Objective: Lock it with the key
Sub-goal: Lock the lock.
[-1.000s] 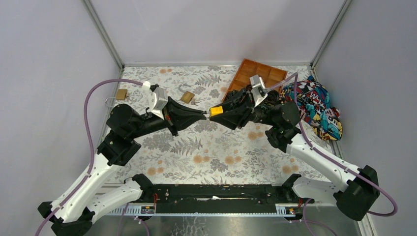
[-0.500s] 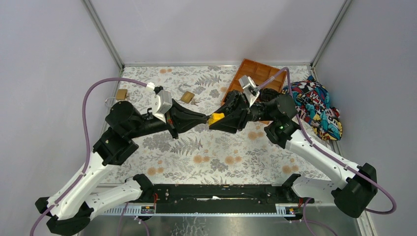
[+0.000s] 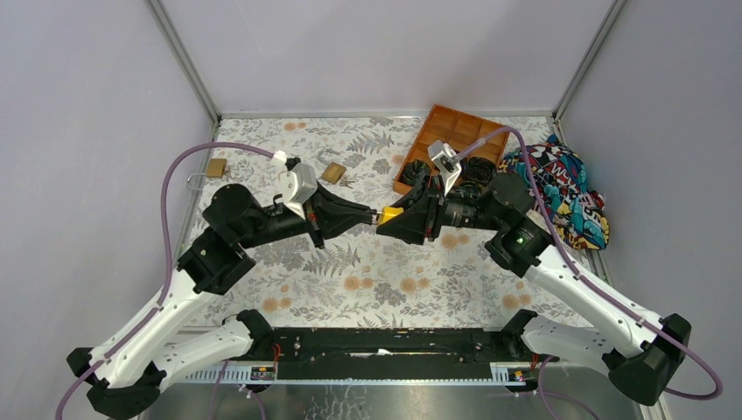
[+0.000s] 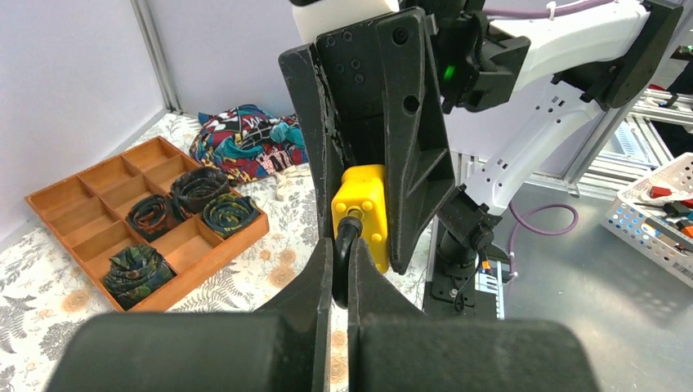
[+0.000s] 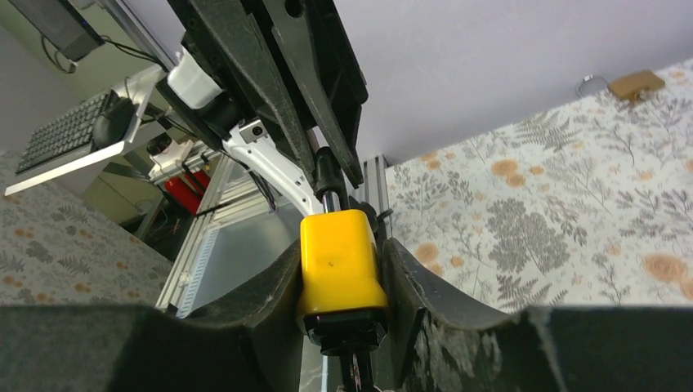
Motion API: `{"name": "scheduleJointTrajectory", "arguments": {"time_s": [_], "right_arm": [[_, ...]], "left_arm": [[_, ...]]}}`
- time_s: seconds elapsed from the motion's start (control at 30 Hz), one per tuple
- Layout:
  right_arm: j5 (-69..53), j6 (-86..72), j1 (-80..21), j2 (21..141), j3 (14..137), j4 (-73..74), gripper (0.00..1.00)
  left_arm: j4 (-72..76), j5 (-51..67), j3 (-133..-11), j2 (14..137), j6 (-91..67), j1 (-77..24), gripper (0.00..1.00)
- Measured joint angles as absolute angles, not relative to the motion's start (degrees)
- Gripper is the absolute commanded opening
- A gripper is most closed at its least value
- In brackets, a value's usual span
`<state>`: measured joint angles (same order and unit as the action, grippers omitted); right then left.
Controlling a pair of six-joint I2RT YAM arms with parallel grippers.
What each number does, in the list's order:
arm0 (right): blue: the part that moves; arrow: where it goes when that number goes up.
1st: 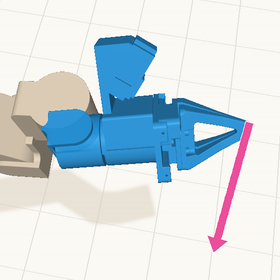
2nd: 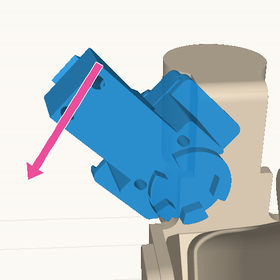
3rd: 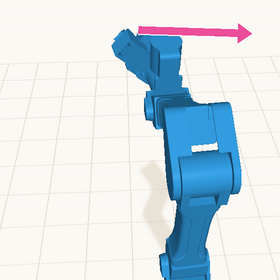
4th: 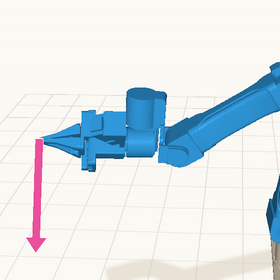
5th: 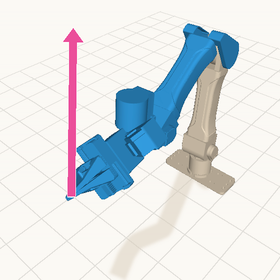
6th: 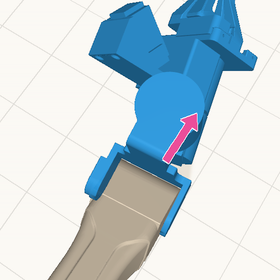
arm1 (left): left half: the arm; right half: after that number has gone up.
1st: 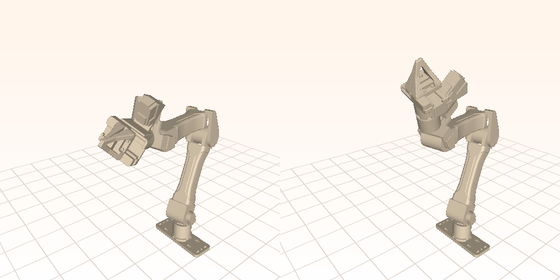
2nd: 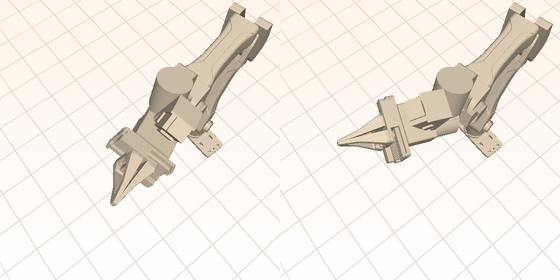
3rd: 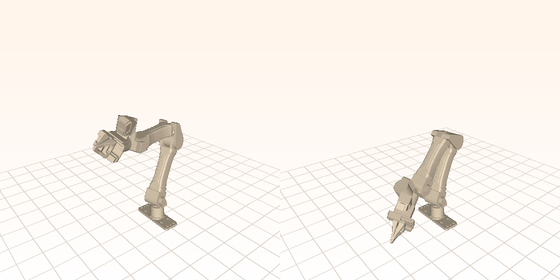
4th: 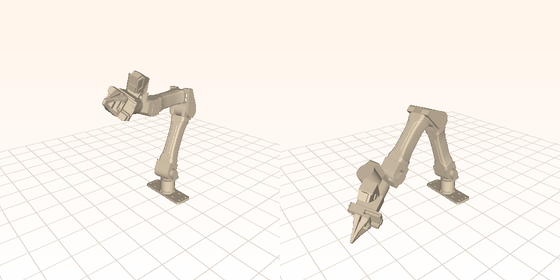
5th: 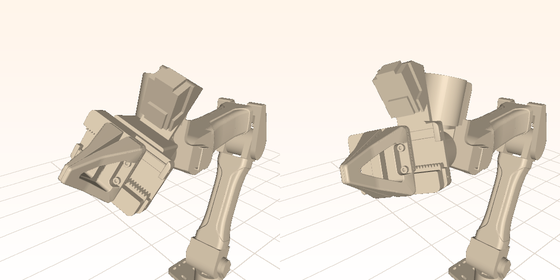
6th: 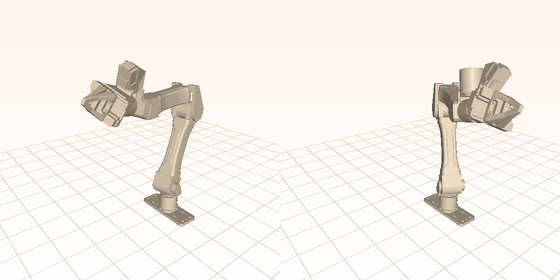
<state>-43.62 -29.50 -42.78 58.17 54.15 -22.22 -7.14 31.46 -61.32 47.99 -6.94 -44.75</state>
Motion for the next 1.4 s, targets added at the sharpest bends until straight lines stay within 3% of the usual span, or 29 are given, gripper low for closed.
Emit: {"name": "scheduleJointTrajectory", "arguments": {"time_s": [0.53,0.6,0.67,0.87,0.93,1.2,1.4], "right_arm": [[-44.66,-21.32,-42.94,58.04,60.27,-4.43,0.0],[-44.69,-20.56,-43.11,58.41,60.82,-2.74,0.0],[-44.69,-19.99,-43.13,58.52,61.01,-1.69,0.0],[-46.39,-18.35,-43.24,58.63,61.73,-0.08,0.0],[-46.78,-17.69,-43.24,58.7,62.24,0.67,0.14],[-43.99,-15.4,-43.05,58.78,62.78,0.93,0.96],[-40.45,-15.11,-42.54,56.82,61.12,-1.48,1.0]], "left_arm": [[-13.21,35.7,-63.24,50.7,-3.33,-44.75,0.26],[-14.5,36.51,-63.68,51.42,-2.68,-45.01,0.22],[-15.49,36.97,-64.1,52.1,-2.37,-45.01,0.02],[-17.15,38.17,-64.93,52.12,-1.52,-45.21,0.0],[-17.17,38.13,-65.01,52.01,-1.41,-45.39,0.0],[-18.28,36.69,-64.9,51.4,-2.48,-46.65,0.0],[-20.34,37.21,-64.75,51.29,-3.6,-46.89,0.0]]}}
